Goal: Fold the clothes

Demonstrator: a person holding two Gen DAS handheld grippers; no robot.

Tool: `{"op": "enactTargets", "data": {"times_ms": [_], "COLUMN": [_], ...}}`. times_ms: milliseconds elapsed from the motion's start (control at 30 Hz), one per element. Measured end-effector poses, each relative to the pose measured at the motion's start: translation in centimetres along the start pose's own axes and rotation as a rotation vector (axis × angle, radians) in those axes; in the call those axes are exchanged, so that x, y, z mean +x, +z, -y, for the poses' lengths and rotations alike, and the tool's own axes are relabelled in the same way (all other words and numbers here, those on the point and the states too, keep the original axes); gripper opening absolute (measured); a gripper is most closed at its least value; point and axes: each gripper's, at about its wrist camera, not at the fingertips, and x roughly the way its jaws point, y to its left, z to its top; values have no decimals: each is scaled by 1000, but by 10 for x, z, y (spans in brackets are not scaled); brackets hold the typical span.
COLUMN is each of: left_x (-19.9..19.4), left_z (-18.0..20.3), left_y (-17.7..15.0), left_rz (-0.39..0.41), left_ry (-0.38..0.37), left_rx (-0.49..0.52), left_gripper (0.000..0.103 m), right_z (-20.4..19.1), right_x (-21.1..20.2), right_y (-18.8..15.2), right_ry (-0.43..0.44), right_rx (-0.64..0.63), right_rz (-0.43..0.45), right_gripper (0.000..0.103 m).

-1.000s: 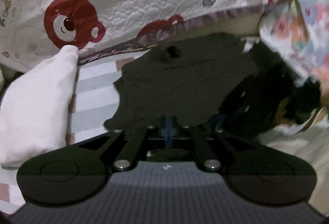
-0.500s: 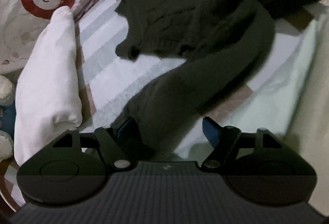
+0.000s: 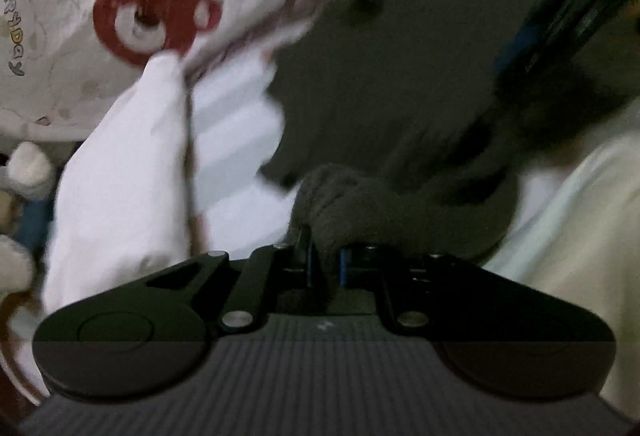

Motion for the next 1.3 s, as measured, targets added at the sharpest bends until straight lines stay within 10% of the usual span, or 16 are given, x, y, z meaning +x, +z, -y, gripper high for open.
{"op": "enactTargets", "data": {"times_ms": [400,700,933,1167,1300], "left_x": [-50,5,16,1,20], "left_z": [5,44,34,25,37], "left_y": [84,78,56,48,43], "left_rz": [241,43,29,123,90], "left_ry": [-674,-677,-703,-416,-269], "left_rx": [-584,-711,-816,-623,-481], "left_gripper": [11,15,46,50,50], "right_z": [53,88,82,29,3], "right_x": [-104,-123,-117,-114,-98], "right_y": [-46,-87,-99,-78,-63], "right_ry": [-72,-187,-171,166,152], "right_rx": [268,470,480,367,263], "right_rz": [236,261,214,241,188], "right_gripper": [50,50,50,57,61]}}
